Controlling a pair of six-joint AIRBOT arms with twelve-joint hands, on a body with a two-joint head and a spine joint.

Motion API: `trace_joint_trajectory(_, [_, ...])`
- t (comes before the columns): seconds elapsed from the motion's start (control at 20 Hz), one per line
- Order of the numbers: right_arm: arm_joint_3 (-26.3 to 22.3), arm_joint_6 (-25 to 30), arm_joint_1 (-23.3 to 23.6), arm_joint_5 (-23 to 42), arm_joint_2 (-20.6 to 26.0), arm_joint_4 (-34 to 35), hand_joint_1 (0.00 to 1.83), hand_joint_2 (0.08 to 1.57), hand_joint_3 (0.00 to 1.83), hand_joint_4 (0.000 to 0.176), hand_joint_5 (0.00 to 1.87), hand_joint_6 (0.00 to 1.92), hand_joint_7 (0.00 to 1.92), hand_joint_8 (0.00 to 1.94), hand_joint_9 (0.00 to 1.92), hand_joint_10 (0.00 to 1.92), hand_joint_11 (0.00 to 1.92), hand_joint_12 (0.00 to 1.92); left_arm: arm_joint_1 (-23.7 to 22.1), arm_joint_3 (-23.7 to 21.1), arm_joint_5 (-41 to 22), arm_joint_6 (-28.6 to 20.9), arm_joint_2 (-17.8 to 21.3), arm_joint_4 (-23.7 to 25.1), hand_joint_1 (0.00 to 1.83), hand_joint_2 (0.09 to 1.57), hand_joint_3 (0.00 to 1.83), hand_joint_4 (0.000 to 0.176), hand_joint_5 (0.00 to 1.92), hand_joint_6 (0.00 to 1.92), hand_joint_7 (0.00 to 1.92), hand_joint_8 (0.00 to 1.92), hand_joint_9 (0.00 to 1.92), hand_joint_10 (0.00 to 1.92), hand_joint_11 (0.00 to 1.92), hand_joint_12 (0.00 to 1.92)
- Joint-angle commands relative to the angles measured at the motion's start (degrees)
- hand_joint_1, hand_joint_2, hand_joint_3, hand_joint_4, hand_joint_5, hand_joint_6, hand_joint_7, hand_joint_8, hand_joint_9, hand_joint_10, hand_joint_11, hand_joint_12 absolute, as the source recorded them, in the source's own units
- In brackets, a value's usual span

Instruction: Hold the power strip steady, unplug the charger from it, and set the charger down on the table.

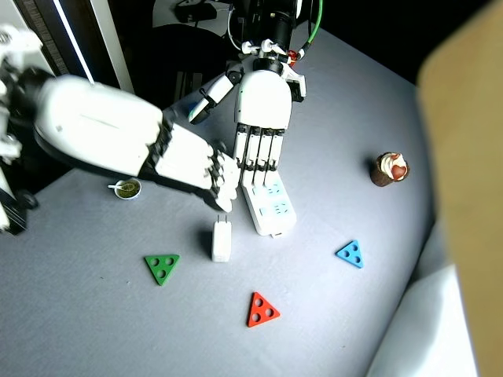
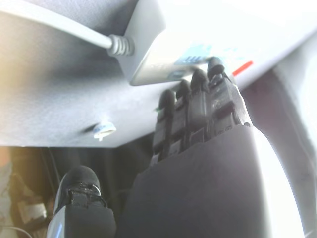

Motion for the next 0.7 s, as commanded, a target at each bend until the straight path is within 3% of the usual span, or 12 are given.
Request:
trace_joint_trajectory(0.0, [-0.2,-0.1,0.4,2.8,1.0,2.9,0.61,0.85,0.00,0.000,0.14,0.00,0.16,0.00,0.15,0.00,0.00,0.49,-1.2,-0.5,-4.6,-0.4,0.6,-0.4,0.00,1.00,0.00,0.000,0.13,0.00,0.11,0.01,0.08,0.01,0.08,0.03])
trace_joint_trajectory(0.15, [-0.2,-0.4,0.4,2.7,2.0,3.4,0.57,0.83,0.00,0.000,0.08,0.00,0.12,0.00,0.10,0.00,0.00,0.34,-3.2,-1.4,-4.4,-0.6,1.9,-0.4,0.00,1.00,0.00,0.000,0.13,0.00,0.12,0.01,0.09,0.01,0.08,0.03])
trace_joint_trajectory(0.35, [-0.5,-0.4,0.7,2.8,4.4,3.8,0.53,0.83,0.00,0.000,0.07,0.01,0.11,0.01,0.10,0.00,0.00,0.31,-6.3,-2.5,-4.1,-1.7,3.9,-0.4,0.00,1.00,0.00,0.000,0.12,0.00,0.12,0.01,0.10,0.01,0.08,0.03])
trace_joint_trajectory(0.65, [-0.1,-0.4,0.9,1.9,4.5,6.1,0.57,0.85,0.00,0.000,0.10,0.00,0.12,0.00,0.10,0.00,0.00,0.28,-12.9,-4.5,-0.8,-2.1,6.3,-0.4,0.00,1.00,0.00,0.000,0.12,0.00,0.12,0.00,0.09,0.00,0.07,0.02])
